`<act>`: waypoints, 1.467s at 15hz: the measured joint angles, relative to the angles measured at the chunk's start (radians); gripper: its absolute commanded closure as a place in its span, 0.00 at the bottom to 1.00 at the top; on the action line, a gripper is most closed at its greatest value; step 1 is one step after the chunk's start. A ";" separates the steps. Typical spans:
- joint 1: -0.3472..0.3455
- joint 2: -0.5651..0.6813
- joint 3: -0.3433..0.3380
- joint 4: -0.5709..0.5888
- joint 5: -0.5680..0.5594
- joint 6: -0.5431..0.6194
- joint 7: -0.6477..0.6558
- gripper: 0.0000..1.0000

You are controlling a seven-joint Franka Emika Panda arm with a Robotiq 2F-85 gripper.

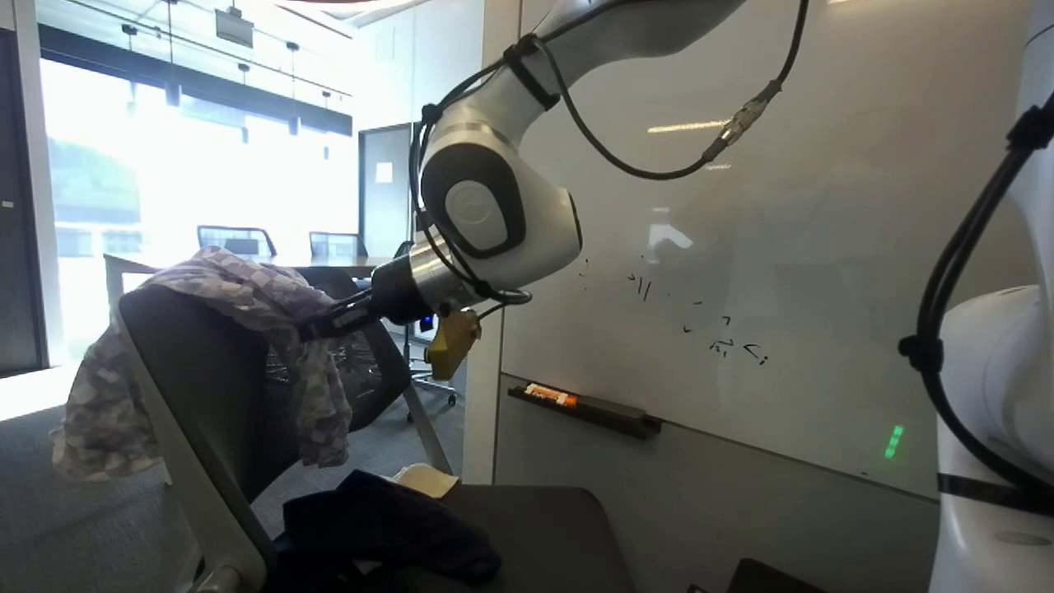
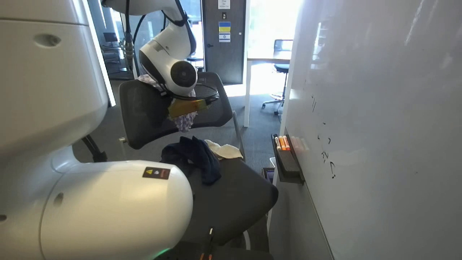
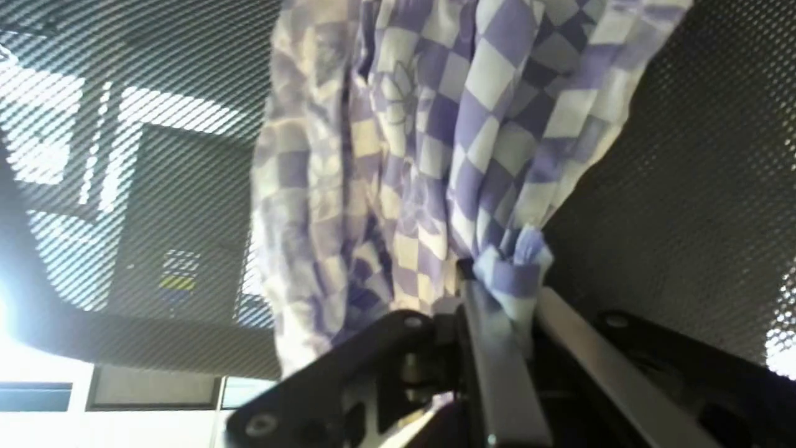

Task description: Put the white and blue clothing on the seat of the chair.

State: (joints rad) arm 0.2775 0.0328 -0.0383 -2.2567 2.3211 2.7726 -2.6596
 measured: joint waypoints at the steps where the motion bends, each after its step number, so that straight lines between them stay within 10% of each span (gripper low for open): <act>1: -0.002 -0.030 -0.001 0.001 -0.022 0.047 0.034 0.99; 7: 0.018 -0.203 0.022 0.010 -0.158 0.383 0.275 0.99; 22: -0.018 -0.354 0.140 0.190 -0.185 1.078 0.332 0.99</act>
State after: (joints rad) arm 0.2597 -0.3215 0.1017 -2.0668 2.1361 3.8506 -2.3276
